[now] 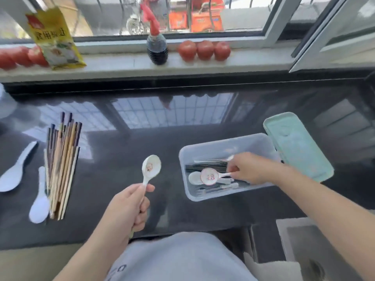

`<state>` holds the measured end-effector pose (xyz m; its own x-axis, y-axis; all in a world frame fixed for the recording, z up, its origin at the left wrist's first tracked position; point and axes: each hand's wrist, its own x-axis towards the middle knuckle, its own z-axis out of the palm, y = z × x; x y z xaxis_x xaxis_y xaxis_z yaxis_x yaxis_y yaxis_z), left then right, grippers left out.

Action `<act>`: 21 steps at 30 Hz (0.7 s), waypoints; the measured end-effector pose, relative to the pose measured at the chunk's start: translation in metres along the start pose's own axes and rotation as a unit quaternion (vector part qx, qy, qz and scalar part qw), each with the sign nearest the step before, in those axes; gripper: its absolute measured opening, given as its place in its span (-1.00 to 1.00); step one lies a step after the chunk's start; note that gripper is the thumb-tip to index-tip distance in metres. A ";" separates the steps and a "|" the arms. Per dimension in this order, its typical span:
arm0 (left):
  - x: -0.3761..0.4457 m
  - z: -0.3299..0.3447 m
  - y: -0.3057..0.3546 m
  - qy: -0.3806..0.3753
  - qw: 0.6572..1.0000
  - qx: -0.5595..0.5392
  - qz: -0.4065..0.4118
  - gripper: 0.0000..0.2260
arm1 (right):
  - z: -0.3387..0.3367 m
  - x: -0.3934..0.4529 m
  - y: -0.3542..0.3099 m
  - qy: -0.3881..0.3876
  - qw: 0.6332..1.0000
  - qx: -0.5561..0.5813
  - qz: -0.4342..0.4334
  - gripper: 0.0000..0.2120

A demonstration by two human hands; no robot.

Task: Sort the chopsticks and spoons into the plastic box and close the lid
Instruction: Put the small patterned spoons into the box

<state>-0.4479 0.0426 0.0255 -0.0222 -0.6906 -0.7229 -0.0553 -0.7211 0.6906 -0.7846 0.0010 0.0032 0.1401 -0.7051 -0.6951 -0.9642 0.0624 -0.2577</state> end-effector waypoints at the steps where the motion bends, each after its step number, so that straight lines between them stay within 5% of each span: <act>1: -0.002 0.004 0.000 0.013 1.000 -0.002 0.000 -0.78 | 0.005 0.007 -0.005 -0.022 0.999 -0.011 -0.025 -0.87; 13: -0.024 0.043 -0.005 0.056 0.998 -0.041 0.013 -0.79 | 0.029 0.037 -0.008 -0.035 0.993 0.087 -0.075 -0.96; 21: -0.028 0.053 -0.006 0.058 0.997 -0.041 0.022 -0.80 | 0.034 0.047 -0.025 -0.036 0.996 -0.011 -0.082 -0.87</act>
<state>-0.5003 0.0689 0.0406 0.0922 -0.7203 -0.6875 0.0259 -0.6885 0.7248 -0.7463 -0.0098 -0.0457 0.3108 -0.6526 -0.6910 -0.9316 -0.0650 -0.3576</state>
